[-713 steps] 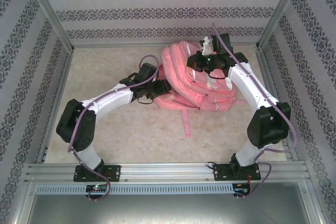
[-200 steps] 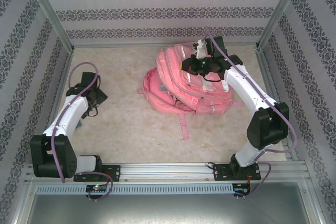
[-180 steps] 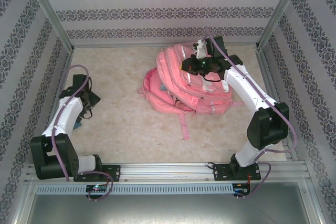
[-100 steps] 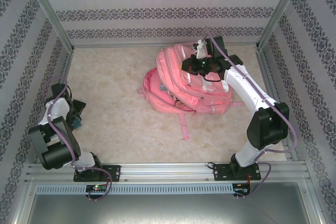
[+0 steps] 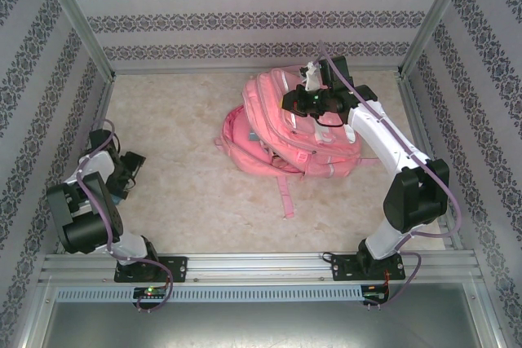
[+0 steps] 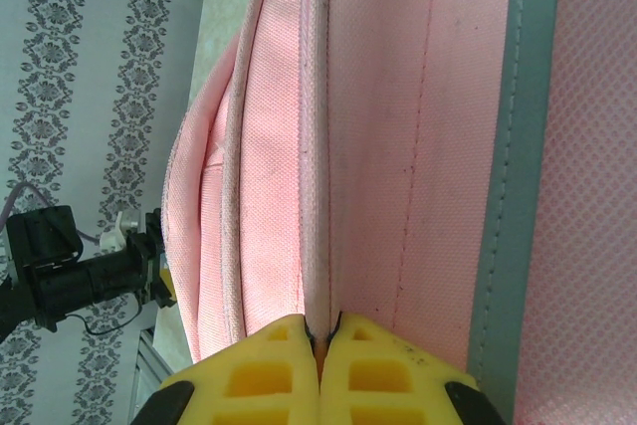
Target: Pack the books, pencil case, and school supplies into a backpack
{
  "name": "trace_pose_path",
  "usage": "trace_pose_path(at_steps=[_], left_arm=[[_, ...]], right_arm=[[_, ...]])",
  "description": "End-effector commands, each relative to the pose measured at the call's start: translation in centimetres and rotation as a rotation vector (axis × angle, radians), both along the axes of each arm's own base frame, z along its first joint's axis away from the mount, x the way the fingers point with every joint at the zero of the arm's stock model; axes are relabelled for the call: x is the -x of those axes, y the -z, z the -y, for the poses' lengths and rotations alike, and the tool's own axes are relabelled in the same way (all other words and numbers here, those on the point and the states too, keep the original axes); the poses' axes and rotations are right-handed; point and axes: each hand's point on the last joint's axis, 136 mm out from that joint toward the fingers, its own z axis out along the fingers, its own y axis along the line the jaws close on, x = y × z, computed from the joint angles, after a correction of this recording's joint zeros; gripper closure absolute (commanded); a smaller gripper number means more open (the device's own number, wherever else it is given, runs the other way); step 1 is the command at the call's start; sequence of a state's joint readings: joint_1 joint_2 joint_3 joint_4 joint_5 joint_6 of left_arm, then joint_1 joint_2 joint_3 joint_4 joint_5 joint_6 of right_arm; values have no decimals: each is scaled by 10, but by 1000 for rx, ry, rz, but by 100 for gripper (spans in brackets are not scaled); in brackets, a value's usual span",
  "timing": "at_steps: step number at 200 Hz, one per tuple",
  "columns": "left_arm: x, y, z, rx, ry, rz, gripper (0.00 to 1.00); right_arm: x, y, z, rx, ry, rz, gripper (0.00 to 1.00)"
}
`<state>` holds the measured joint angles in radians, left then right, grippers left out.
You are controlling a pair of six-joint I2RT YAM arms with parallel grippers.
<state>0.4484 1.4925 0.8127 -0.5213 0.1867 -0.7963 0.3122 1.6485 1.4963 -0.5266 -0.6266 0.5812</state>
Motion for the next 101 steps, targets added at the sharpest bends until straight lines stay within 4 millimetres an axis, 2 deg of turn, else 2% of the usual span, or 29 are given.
trace_pose_path(at_steps=[1,29,45,71,101], left_arm=[[1,-24,-8,-68,-26,23,8],[0,-46,-30,-179,-49,-3,7],[-3,-47,-41,-216,-65,-33,6],[-8,-31,-52,-225,-82,-98,5],[-4,-2,-46,-168,-98,-157,5]], right_arm=[[4,-41,-19,-85,-75,111,100],[4,-40,-18,-80,-73,110,100],[4,-40,-18,-81,-74,108,100],[5,-41,-17,-78,-73,113,100],[8,-39,-12,-62,-67,114,100]])
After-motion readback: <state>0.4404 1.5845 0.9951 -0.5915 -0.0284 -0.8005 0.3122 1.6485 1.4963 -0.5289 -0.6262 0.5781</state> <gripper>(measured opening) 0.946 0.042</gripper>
